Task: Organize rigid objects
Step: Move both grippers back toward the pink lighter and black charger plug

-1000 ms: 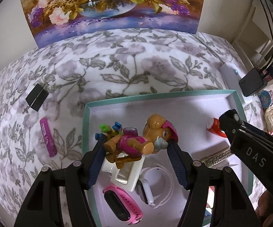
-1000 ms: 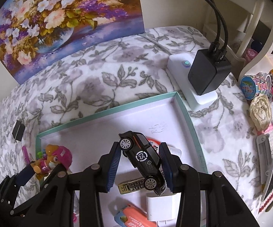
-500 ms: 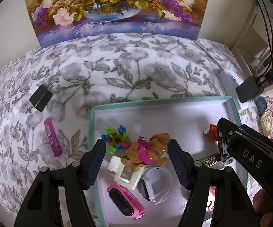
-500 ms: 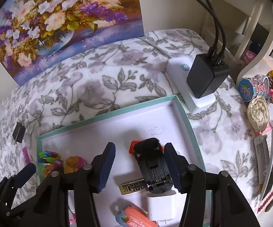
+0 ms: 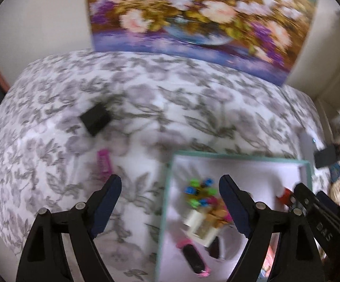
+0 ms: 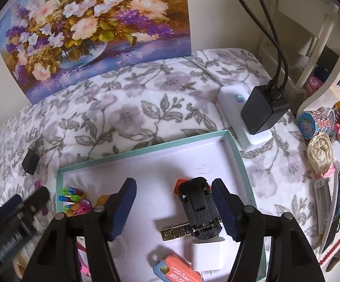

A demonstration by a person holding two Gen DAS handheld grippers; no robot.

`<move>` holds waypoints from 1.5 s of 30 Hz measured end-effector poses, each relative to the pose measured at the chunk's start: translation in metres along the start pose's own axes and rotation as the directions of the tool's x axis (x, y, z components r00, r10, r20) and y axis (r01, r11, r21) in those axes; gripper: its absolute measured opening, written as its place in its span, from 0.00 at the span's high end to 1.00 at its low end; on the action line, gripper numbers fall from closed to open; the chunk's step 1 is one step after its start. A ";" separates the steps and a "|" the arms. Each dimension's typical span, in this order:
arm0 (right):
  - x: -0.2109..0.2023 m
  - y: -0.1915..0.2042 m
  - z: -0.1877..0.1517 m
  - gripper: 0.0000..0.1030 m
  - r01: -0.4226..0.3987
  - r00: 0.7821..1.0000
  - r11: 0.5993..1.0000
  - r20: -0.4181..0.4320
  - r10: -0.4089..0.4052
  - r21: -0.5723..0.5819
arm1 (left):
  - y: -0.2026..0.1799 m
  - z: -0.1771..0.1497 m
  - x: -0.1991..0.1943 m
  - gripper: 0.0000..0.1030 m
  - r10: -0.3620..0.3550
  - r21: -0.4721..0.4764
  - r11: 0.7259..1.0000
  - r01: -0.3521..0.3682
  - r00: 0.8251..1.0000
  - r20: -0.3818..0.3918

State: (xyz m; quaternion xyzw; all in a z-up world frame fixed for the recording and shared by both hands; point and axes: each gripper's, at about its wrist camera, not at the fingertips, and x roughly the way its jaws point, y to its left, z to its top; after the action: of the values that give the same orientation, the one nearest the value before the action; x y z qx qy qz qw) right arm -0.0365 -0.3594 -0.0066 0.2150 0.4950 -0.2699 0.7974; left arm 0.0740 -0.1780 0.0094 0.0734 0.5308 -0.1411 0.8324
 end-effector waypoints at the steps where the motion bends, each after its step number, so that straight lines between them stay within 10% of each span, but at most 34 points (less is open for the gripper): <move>1: 0.000 0.002 0.000 0.32 0.001 1.000 1.000 0.000 -0.001 -0.006 | 0.005 0.001 0.001 0.17 0.016 -0.012 1.000 -0.016 1.000 0.000; 13: 0.002 0.036 -0.002 0.18 0.001 1.000 0.996 0.005 -0.001 -0.093 | 0.063 0.005 0.012 0.12 0.148 -0.186 0.970 -0.155 0.988 -0.052; 17: 0.002 0.046 -0.004 0.00 -0.004 1.000 0.996 0.009 0.005 -0.094 | 0.076 0.006 0.009 0.12 0.154 -0.227 0.960 -0.161 0.987 -0.049; 45: -0.018 0.146 -0.018 0.00 -0.227 0.971 0.960 0.041 0.237 -0.163 | 0.185 0.017 -0.010 0.12 0.220 -0.349 0.913 -0.212 0.975 -0.017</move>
State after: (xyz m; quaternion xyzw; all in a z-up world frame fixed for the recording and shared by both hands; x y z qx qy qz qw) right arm 0.0384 -0.2335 0.0131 0.1998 0.4621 -0.1411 0.8524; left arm 0.1423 -0.0052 0.0207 -0.0188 0.5266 0.0474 0.8486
